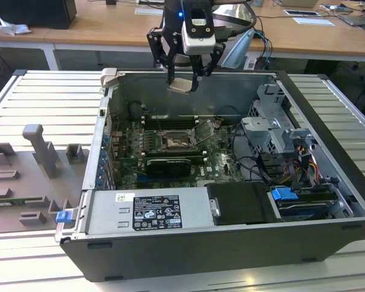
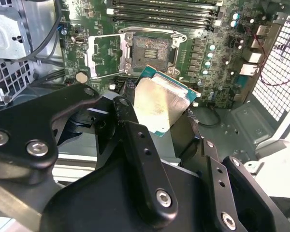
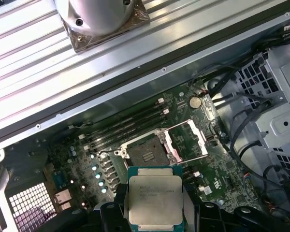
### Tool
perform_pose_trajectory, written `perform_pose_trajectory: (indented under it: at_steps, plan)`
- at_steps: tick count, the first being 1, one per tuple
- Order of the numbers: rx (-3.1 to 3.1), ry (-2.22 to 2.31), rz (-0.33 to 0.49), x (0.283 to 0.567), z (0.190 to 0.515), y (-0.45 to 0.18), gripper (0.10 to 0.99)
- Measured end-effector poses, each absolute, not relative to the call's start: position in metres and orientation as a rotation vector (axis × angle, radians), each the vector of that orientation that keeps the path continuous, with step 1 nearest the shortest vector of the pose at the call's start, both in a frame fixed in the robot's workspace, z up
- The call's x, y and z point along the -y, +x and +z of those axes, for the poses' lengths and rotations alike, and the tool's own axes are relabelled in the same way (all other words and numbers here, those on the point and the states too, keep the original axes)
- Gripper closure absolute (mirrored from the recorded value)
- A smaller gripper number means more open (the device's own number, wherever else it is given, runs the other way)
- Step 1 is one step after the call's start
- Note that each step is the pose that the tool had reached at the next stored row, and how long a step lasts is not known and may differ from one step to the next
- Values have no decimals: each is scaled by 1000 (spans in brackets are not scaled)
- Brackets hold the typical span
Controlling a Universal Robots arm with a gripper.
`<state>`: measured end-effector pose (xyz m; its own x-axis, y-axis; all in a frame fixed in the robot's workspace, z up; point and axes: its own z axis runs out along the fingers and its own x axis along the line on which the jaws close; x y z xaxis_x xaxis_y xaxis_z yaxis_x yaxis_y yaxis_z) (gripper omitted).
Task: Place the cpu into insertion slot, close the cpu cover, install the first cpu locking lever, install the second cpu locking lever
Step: 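Place the cpu into insertion slot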
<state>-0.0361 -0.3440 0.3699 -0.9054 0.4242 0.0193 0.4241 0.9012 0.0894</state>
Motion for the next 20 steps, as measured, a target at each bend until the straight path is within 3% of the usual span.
perform_pose_trajectory:
  at_steps: [20]
  plan:
    - [-3025, 819, 143, 344, 370, -36, 549]
